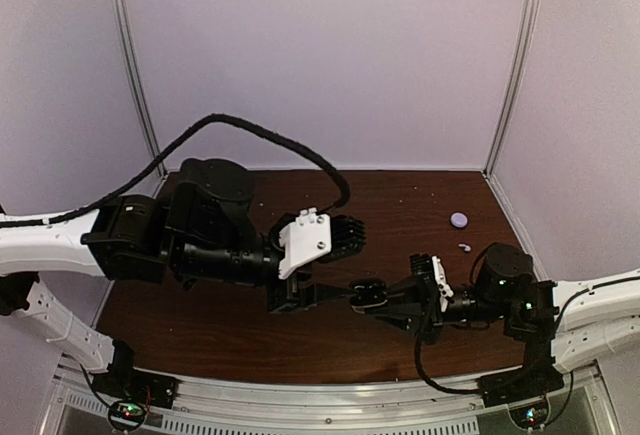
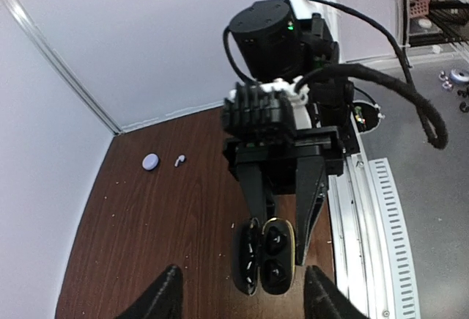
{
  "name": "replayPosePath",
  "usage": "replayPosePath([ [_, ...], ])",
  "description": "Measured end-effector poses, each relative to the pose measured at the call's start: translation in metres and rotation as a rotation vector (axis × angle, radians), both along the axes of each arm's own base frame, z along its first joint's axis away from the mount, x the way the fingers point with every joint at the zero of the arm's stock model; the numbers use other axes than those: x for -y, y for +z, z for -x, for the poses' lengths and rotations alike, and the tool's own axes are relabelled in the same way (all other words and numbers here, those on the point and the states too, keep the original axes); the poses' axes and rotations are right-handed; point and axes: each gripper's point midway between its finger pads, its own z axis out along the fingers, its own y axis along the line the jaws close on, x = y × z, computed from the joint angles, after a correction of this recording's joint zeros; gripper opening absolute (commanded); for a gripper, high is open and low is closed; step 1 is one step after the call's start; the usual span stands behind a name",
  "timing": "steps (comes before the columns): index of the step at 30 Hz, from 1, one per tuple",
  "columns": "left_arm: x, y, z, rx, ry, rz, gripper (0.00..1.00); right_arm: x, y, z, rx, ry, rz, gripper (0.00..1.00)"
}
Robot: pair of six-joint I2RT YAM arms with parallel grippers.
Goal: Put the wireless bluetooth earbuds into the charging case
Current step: Adjust the right earbud in the right side groove of the charging case, then close the charging case with the earbuds inside.
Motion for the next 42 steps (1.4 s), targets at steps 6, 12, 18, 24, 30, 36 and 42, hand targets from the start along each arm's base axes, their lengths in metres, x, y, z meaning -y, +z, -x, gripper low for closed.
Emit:
replayPosePath([
  [6, -0.02, 0.008, -0.019, -0.05, 0.068, 0.084, 0.84, 0.003, 0.006, 0.001, 0.001, -0.001, -0.015, 0.0],
  [12, -0.014, -0.003, -0.016, -0.117, 0.046, 0.084, 0.79, 0.005, 0.01, 0.003, -0.002, 0.002, -0.025, 0.0],
  [18, -0.003, -0.013, -0.008, -0.172, 0.004, 0.083, 0.76, 0.007, 0.012, 0.007, -0.005, 0.021, -0.028, 0.0],
  [24, 0.008, -0.028, -0.009, -0.205, 0.008, 0.06, 0.74, 0.007, 0.007, 0.008, -0.015, 0.029, -0.01, 0.0],
  [30, 0.02, -0.035, -0.017, -0.212, 0.041, 0.046, 0.73, 0.005, 0.001, 0.008, -0.026, 0.035, 0.012, 0.0],
  [36, 0.024, -0.034, -0.025, -0.198, 0.078, 0.056, 0.73, 0.005, 0.002, 0.009, -0.025, 0.038, 0.011, 0.0],
  [42, 0.024, -0.04, -0.039, -0.188, 0.121, 0.046, 0.72, 0.004, 0.002, 0.01, -0.026, 0.043, 0.012, 0.0],
])
